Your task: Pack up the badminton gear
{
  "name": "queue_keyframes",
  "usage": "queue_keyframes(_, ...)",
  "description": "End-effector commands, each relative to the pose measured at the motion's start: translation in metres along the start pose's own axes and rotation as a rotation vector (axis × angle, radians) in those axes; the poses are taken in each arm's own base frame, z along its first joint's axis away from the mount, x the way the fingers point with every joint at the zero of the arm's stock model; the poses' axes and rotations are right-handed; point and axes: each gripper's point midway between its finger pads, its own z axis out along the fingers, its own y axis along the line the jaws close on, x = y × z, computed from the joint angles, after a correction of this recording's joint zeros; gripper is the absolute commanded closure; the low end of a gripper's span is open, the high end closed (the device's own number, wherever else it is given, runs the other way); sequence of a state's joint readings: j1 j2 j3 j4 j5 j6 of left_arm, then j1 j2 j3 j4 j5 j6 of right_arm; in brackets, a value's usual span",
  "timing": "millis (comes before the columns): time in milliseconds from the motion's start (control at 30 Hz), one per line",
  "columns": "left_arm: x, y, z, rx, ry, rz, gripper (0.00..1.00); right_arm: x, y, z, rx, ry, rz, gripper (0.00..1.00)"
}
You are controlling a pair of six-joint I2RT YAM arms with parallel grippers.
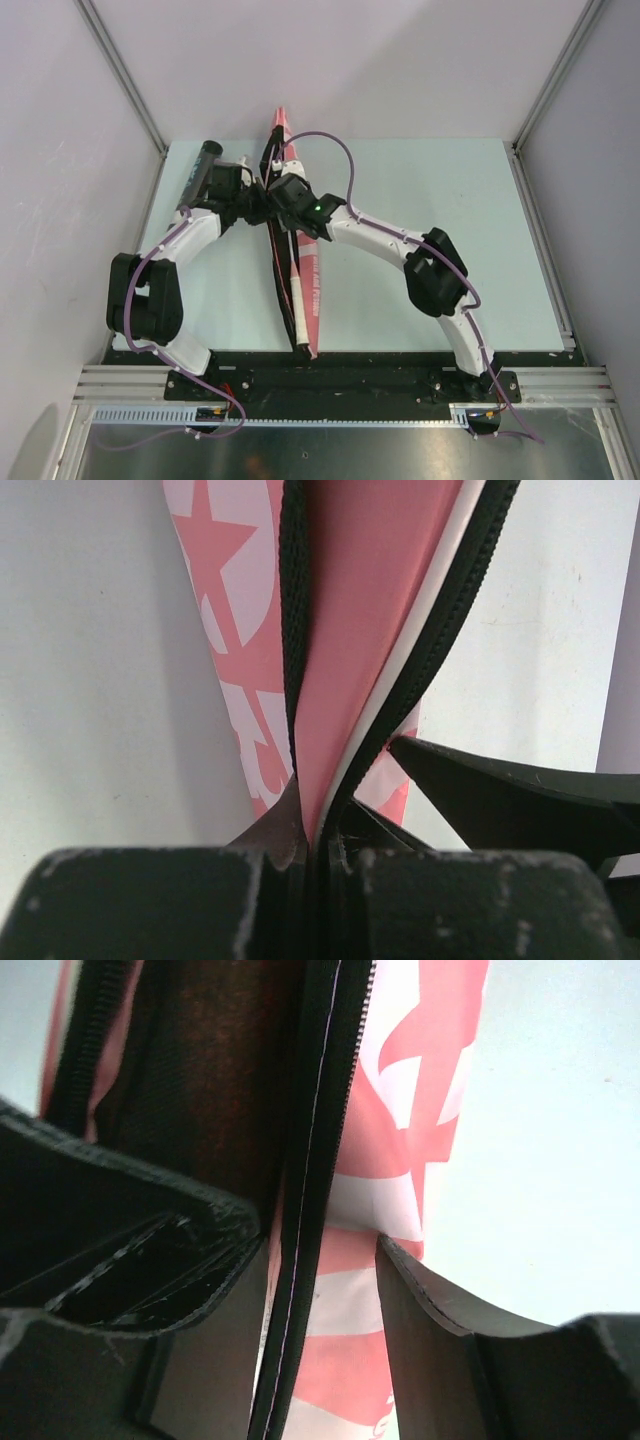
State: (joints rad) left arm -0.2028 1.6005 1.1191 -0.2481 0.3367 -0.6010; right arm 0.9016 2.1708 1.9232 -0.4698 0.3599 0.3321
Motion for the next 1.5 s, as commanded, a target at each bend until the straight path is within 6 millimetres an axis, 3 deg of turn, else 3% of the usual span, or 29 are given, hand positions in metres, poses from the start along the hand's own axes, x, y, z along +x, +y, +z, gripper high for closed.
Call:
queue_keyframes(0,0.002,-0.023,-0.015,0.071,0.002,0.023,1.0,-0.032,-0.024,0.007,0.21,-0.15,-0.036,0.51)
queue_keyframes(133,0.002,-0.022,-0.017,0.066,-0.005,0.025,0.99,-0.041,-0.031,0.01,0.265,-0.174,-0.074,0.62)
queue_keyframes(233,0.001,-0.021,-0.018,0.062,-0.009,0.023,1.0,-0.047,-0.034,0.005,0.273,-0.184,-0.089,0.83)
queue_keyframes(267,0.0,-0.021,-0.018,0.061,-0.012,0.024,1.0,-0.05,-0.035,0.001,0.274,-0.185,-0.097,0.96)
queue_keyframes(300,-0.001,-0.021,-0.019,0.063,-0.016,0.026,1.0,-0.052,-0.033,-0.002,0.258,-0.183,-0.101,1.0)
queue_keyframes(500,-0.011,-0.017,-0.028,0.019,-0.067,0.063,0.99,-0.076,-0.009,-0.042,0.0,-0.117,-0.128,1.0)
queue_keyframes(533,-0.013,-0.016,-0.029,0.009,-0.072,0.07,1.0,-0.066,-0.009,-0.047,-0.041,-0.048,-0.136,1.0)
queue_keyframes(667,-0.014,-0.014,-0.037,-0.031,-0.049,0.107,1.0,-0.073,-0.012,-0.073,-0.238,0.03,-0.04,1.0)
queue_keyframes(800,-0.011,-0.012,-0.044,-0.05,-0.031,0.145,1.0,-0.079,-0.027,-0.095,-0.373,0.063,0.046,1.0)
queue_keyframes(967,-0.006,-0.006,-0.041,-0.069,-0.002,0.179,1.0,-0.049,-0.058,-0.077,-0.321,0.116,0.083,1.0)
queue_keyframes(1067,0.005,-0.008,-0.032,-0.056,0.041,0.198,1.0,-0.044,-0.052,-0.071,-0.369,0.127,0.112,1.0)
queue_keyframes(1167,0.005,-0.016,-0.034,-0.04,0.037,0.207,1.0,-0.05,-0.046,-0.076,-0.391,0.117,0.115,1.0)
queue_keyframes(1333,-0.007,-0.053,-0.054,0.063,-0.006,0.226,0.99,-0.067,-0.038,-0.094,-0.456,0.062,0.133,1.0)
queue_keyframes(1400,-0.007,-0.049,-0.05,0.045,-0.003,0.228,1.0,-0.059,-0.04,-0.087,-0.445,0.071,0.142,1.0)
queue_keyframes(1467,0.003,-0.03,-0.033,-0.005,0.038,0.222,1.0,-0.05,-0.044,-0.075,-0.416,0.089,0.148,1.0)
